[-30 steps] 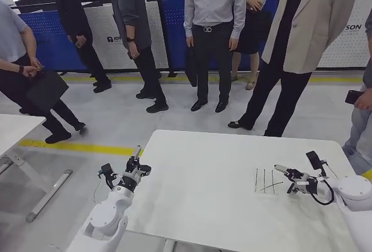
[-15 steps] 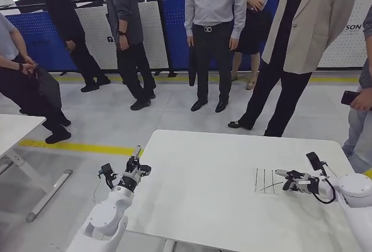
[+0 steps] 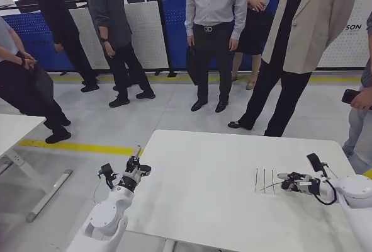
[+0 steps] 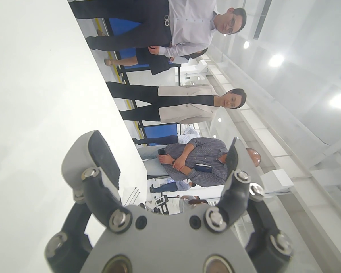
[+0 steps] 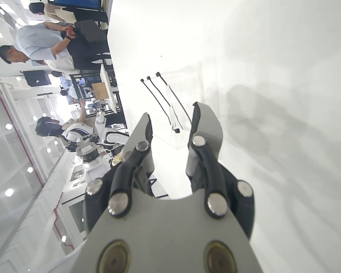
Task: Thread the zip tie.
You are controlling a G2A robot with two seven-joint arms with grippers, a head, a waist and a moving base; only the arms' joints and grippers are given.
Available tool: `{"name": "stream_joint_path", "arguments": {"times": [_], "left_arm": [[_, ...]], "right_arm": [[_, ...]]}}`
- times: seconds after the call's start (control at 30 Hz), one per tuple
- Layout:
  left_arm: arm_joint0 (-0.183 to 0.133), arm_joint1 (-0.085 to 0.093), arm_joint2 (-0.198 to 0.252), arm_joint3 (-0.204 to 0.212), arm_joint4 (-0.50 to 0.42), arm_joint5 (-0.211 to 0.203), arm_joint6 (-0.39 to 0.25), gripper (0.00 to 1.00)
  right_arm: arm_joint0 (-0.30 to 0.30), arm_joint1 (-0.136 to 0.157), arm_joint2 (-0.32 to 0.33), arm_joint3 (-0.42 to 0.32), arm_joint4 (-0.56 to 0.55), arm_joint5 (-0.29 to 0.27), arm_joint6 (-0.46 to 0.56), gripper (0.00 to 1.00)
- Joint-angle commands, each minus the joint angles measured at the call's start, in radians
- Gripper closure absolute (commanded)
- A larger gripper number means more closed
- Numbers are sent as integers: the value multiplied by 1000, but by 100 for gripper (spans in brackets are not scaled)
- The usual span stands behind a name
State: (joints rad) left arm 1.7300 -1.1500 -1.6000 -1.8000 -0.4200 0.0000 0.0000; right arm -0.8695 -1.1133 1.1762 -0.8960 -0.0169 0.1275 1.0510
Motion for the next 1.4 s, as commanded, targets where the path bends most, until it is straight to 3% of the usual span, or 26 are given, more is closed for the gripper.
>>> {"name": "stream_joint_path", "arguments": {"times": [0.0, 0.07, 0.23, 0.53, 0.63, 0.67, 0.73, 0.77, 1.0, 1.23, 1.37], "left_arm": [[0, 0, 0, 0, 0, 0, 0, 0], [0, 0, 0, 0, 0, 0, 0, 0], [0, 0, 0, 0, 0, 0, 0, 0], [0, 0, 0, 0, 0, 0, 0, 0], [0, 0, 0, 0, 0, 0, 0, 0], [0, 0, 0, 0, 0, 0, 0, 0], [0, 0, 0, 0, 0, 0, 0, 0], [0, 0, 0, 0, 0, 0, 0, 0], [0, 0, 0, 0, 0, 0, 0, 0], [0, 0, 0, 0, 0, 0, 0, 0], [0, 0, 0, 0, 0, 0, 0, 0]], "right_arm": [[1, 0, -1, 2, 1, 1, 0, 75], [1, 1, -3, 5, 0, 2, -3, 74], [0, 3, -3, 12, 0, -2, -4, 84], [-4, 6, -5, -2, -3, -6, -5, 80], [-5, 7, -6, -6, -5, -5, -5, 83], [-5, 8, -7, -7, -7, -5, -6, 90], [-6, 8, -7, -9, -5, -4, -6, 92], [-6, 9, -7, -9, -8, -4, -6, 100], [-9, 12, -6, -19, -7, -9, -6, 100], [-52, 30, 47, -64, 25, -42, -5, 100], [-112, 47, 122, -130, 112, -92, 12, 100]]}}
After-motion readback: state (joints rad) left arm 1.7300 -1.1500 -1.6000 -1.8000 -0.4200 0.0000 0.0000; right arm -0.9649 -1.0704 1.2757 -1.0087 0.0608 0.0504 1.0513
